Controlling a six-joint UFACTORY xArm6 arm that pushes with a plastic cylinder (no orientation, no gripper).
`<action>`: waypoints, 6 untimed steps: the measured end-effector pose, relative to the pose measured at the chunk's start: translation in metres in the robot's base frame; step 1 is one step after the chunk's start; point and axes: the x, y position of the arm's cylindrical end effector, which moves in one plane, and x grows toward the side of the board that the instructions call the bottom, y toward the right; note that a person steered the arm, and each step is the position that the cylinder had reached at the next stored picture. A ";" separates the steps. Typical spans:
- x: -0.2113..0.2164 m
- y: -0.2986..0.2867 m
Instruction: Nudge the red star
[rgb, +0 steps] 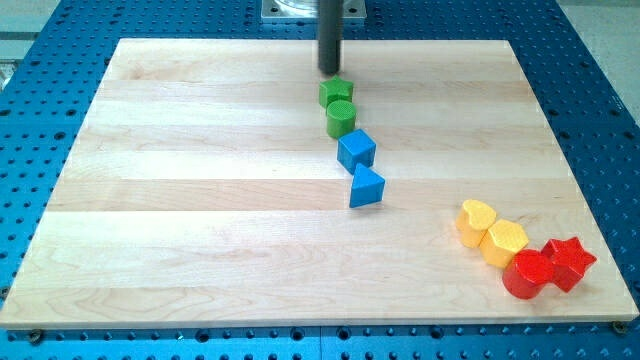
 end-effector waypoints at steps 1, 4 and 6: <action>0.025 0.132; 0.222 0.302; 0.363 0.295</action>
